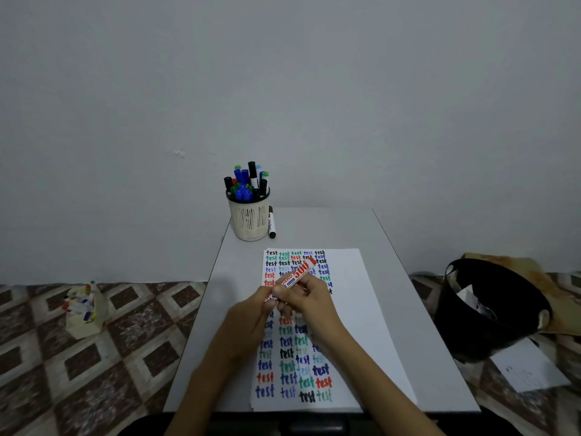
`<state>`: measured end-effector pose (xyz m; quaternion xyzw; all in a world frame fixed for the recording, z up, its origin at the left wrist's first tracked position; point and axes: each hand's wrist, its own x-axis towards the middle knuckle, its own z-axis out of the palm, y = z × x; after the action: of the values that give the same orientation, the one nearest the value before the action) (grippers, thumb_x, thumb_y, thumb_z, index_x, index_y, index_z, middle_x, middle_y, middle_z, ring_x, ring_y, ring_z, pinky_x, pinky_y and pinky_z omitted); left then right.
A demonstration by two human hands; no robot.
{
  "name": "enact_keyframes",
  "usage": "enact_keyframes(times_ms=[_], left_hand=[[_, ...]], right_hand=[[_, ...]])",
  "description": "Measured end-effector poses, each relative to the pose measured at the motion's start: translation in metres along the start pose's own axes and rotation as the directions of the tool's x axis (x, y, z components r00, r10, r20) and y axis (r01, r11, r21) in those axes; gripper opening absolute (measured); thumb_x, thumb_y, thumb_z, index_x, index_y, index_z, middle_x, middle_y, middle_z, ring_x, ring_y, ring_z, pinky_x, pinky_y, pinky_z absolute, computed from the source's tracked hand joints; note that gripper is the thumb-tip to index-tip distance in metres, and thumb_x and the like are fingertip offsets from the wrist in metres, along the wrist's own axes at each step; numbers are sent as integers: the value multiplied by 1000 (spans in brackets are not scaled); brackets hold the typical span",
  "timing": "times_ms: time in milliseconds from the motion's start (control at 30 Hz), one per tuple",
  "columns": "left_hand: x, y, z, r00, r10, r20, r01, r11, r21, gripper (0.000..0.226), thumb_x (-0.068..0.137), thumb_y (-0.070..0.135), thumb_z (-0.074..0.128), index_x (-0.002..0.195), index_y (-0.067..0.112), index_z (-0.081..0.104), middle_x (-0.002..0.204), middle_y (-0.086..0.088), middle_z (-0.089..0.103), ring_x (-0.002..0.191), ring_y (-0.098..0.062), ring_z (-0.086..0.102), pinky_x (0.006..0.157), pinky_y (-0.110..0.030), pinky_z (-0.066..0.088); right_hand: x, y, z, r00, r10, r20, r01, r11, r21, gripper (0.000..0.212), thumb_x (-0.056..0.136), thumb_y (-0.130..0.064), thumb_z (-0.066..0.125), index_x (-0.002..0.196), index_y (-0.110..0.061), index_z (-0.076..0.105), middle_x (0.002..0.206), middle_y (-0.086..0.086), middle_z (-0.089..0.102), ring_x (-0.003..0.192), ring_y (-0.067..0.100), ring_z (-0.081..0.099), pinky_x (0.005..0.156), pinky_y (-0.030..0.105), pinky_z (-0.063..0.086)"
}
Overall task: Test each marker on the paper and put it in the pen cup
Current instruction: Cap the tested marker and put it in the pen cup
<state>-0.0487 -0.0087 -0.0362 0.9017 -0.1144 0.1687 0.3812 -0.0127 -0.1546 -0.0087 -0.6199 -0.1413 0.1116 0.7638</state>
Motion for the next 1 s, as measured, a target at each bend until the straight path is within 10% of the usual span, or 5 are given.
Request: enact_keyframes(times_ms=[633,900,1000], left_hand=[[-3,3,-5,995,-68,-72,52,978,-201,27,95,46,37,115,33,48,74,-1,69,65,-12,69,55,-36,57],[1,-3,0,990,-106,-90,89,980,-178,31,93,25,49,123,29,42,112,9,57,91,-9,65,71,-30,58],[1,-6,-3,987,-123,-108,104,981,-162,26,85,25,63,107,29,48,97,11,63,84,-6,66,68,-26,58]], right_hand=[[13,-25,-23,995,-94,-28,95,993,68,9,83,2,66,86,1,58,73,12,69,57,20,62,54,25,54],[31,-23,-80,981,-28,-193,68,976,206,7,84,8,62,88,3,60,99,24,69,84,33,70,65,33,61],[31,-17,-81,991,-10,-133,28,991,133,18,75,12,71,76,0,57,74,22,65,58,25,64,50,29,55]])
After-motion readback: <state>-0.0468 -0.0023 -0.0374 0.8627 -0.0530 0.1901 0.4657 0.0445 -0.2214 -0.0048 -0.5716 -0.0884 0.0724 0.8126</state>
